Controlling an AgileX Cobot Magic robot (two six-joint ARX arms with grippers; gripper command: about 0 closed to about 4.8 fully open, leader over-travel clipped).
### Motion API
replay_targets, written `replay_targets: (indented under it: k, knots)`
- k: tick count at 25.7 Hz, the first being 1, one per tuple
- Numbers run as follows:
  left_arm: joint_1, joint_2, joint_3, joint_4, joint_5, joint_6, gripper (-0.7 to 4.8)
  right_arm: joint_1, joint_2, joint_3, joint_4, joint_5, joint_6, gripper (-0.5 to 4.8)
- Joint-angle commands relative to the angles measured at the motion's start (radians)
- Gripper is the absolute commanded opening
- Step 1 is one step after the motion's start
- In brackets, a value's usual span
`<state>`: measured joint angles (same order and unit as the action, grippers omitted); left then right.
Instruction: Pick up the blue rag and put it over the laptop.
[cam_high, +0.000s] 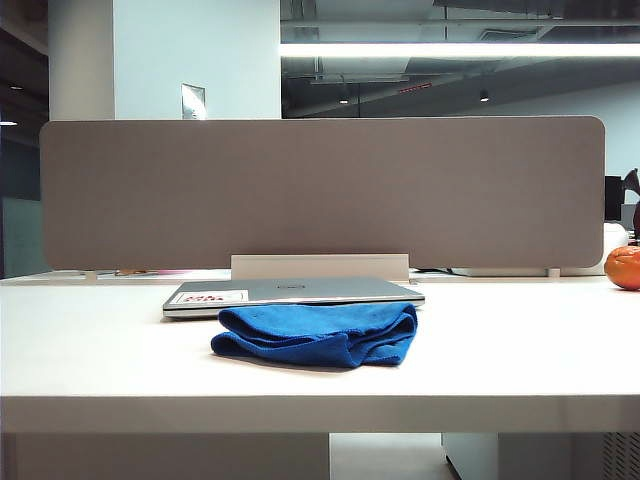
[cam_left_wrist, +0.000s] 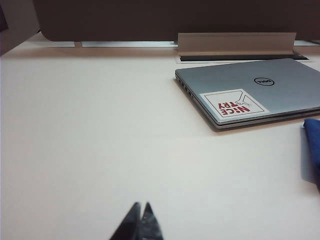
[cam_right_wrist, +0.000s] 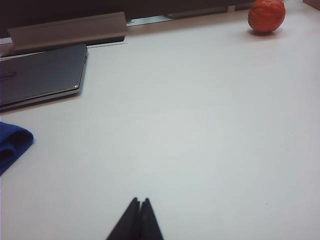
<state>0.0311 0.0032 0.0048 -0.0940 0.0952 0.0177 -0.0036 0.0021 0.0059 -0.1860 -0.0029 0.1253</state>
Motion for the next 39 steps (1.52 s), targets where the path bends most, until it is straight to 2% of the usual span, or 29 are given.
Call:
replay_targets:
  k: [1,23,25,30,39]
  knots:
    - [0.0,0.001,0.003,0.006,0.007,-0.003,-0.06,0.001,-0.002,-0.005,0.01,0.001,-0.002,0.0]
    - [0.0,0.001,0.003,0.006,0.007,-0.003,-0.06,0.001,-0.002,-0.005,0.01,-0.008,0.01,0.0]
    - [0.0,0.001,0.003,0.006,0.007,-0.004,-0.06,0.002,-0.002,-0.004,0.011,-0.045,0.016,0.0]
    - [0.0,0.001,0.003,0.005,0.007,-0.004,-0.06,0.002,-0.002,-0.004,0.022,-0.163,0.187,0.0]
    - [0.0,0.001,0.003,0.005,0.007,-0.005,-0.06,0.002,-0.002,-0.004,0.053,-0.444,0.22,0.03]
